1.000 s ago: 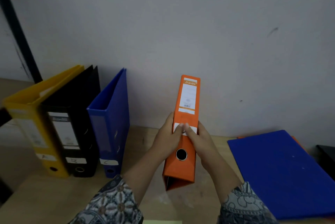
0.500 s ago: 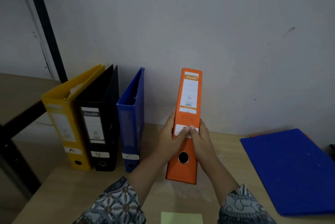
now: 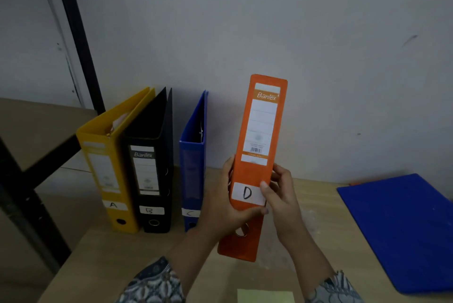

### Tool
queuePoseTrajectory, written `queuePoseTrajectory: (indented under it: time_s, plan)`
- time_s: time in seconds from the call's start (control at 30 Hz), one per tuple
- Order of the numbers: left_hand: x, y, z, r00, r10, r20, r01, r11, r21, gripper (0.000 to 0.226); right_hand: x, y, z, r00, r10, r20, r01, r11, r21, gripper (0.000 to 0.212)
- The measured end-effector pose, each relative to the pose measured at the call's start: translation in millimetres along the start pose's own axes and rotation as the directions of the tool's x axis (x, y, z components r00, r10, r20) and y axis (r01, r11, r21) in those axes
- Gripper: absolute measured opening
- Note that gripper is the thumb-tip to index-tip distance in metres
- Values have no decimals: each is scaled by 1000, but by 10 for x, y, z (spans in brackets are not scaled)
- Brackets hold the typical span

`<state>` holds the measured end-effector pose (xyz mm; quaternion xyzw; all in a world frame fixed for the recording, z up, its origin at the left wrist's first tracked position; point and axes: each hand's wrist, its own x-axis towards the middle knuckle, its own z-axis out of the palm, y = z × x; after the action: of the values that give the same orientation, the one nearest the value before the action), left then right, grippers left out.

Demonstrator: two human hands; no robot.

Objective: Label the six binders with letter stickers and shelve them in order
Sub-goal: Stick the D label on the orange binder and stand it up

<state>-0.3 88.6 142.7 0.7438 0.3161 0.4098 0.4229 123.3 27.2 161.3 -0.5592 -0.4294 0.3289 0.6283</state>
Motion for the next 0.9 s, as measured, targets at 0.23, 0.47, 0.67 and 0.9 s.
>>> queuePoseTrajectory:
  time_s: [0.23,0.47,0.67,0.9]
  plan:
    - [-149,-388,-49,991,-93,98,90,995,37,109,42,149,137,998,53,39,-49,993,-106,54]
    - [-190,-587,-47,976,-193,101,186,980,67,107,41,359,241,998,49,41,-43,987,-154,56]
    - [-226,-742,-40,970,-240,51,219,941,260,99,82,651,276,998,63,7,-58,947,-316,65]
    - [-304,-955,-37,957,-287,27,271,928,255,80,190,927,363,993,107,44,-67,837,-543,80]
